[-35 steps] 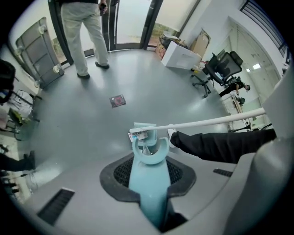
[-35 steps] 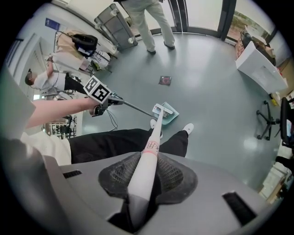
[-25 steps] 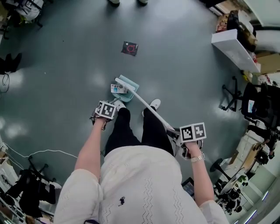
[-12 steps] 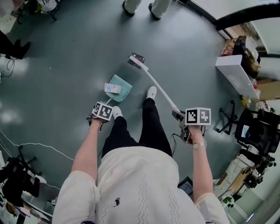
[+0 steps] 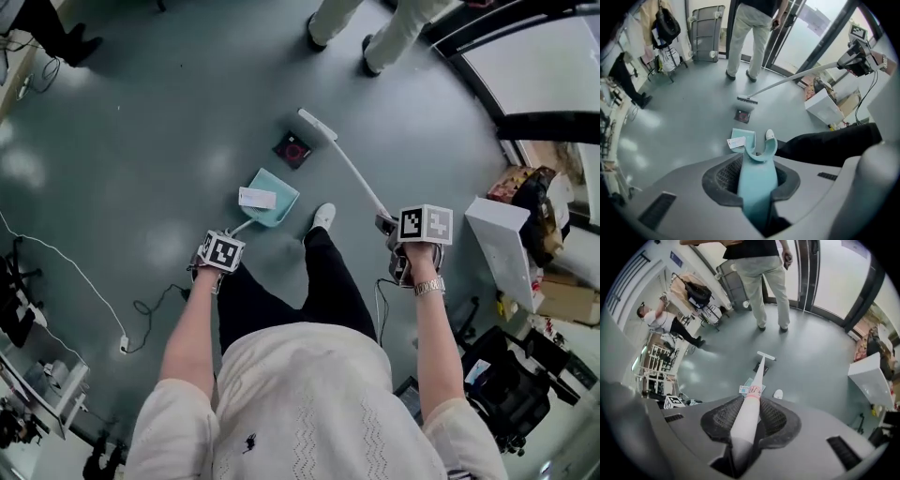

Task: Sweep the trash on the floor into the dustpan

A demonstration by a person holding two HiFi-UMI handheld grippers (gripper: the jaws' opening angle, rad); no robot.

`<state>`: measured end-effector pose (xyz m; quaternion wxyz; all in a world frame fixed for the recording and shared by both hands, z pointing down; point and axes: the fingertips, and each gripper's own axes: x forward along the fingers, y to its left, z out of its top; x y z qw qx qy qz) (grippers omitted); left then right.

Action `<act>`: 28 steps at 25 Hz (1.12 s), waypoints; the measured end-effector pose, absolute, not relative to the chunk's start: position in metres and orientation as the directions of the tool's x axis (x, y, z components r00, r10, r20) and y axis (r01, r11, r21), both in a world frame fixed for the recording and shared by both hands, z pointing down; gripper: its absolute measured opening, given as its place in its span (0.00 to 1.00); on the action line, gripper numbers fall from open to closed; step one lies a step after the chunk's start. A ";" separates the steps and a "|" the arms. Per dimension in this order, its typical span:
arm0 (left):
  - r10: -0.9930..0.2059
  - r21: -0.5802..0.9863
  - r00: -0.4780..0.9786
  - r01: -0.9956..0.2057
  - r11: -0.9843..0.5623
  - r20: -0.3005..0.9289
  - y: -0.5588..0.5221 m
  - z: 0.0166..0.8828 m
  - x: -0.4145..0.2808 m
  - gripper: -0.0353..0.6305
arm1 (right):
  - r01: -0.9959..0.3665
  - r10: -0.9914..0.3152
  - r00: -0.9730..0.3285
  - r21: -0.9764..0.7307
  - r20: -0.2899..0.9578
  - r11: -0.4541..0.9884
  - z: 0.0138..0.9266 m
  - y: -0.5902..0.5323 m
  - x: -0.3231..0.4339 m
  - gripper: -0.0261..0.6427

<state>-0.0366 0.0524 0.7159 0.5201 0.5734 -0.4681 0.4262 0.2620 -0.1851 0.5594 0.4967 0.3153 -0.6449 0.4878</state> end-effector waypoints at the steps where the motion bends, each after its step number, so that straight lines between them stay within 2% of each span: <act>1: -0.100 0.200 0.196 -0.979 0.034 0.975 0.043 0.719 -0.017 0.19 | -0.878 0.091 -0.300 -0.312 0.950 0.364 0.564 -0.206 0.270 0.22; 6: -0.102 0.166 0.142 -0.944 0.285 0.985 0.006 0.724 0.041 0.19 | -0.805 0.139 -0.247 -0.283 0.959 0.521 0.590 -0.272 0.279 0.22; 10: -0.130 0.197 0.157 -0.889 0.414 0.979 -0.013 0.732 0.086 0.19 | -0.720 0.188 -0.200 -0.274 0.962 0.638 0.603 -0.281 0.282 0.22; 18: -0.159 0.159 0.089 -0.846 0.509 0.983 -0.032 0.736 0.089 0.19 | -0.518 0.261 -0.077 -0.262 0.962 0.814 0.605 -0.232 0.319 0.22; 28: -0.167 0.161 0.085 -0.840 0.518 0.982 -0.022 0.734 0.084 0.19 | -0.415 0.399 0.023 -0.354 0.917 0.838 0.575 -0.158 0.358 0.22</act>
